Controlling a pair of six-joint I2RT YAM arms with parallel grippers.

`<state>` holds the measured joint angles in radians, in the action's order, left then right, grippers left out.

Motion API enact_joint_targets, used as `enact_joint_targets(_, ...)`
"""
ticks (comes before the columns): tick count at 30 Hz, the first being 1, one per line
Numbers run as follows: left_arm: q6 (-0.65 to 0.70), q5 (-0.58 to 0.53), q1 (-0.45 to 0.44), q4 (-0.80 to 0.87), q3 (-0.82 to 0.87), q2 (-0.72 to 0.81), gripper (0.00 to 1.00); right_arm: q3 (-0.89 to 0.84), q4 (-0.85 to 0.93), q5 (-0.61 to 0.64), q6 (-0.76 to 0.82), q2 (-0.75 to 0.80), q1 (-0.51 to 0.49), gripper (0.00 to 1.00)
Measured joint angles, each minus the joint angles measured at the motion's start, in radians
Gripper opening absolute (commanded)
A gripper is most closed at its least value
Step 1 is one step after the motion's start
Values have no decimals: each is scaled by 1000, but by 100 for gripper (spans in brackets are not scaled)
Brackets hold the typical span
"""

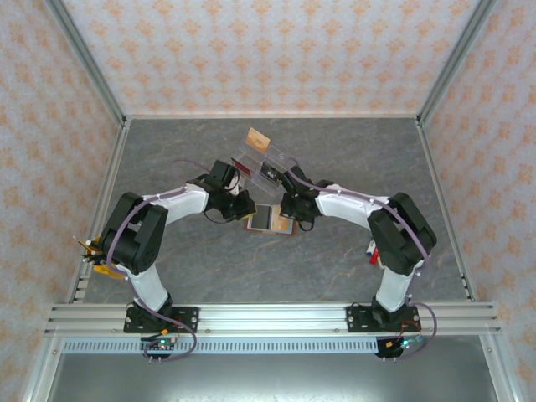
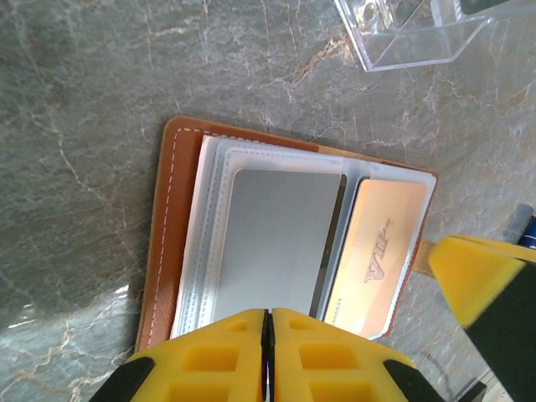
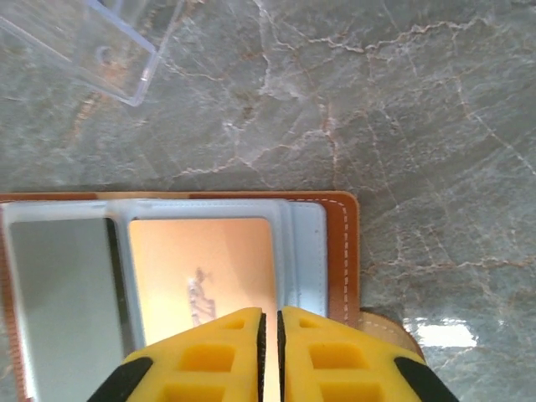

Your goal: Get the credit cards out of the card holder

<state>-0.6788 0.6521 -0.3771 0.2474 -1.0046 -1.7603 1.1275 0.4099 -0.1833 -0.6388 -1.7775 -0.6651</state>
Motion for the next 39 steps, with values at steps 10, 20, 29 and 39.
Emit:
enact_joint_targets(10,0,-2,0,0,0,0,10,0,-128,-174,-40,-15,-26,23)
enact_joint_targets(20,0,3,0,-5,0,-49,8,0,-244,-276,-117,-118,-26,17)
enact_joint_targets(29,0,16,0,-6,-19,-72,5,0,-228,-234,-116,-112,-26,18)
enact_joint_targets(39,0,12,-1,-3,-24,-75,4,5,-190,-179,-103,-103,-28,24)
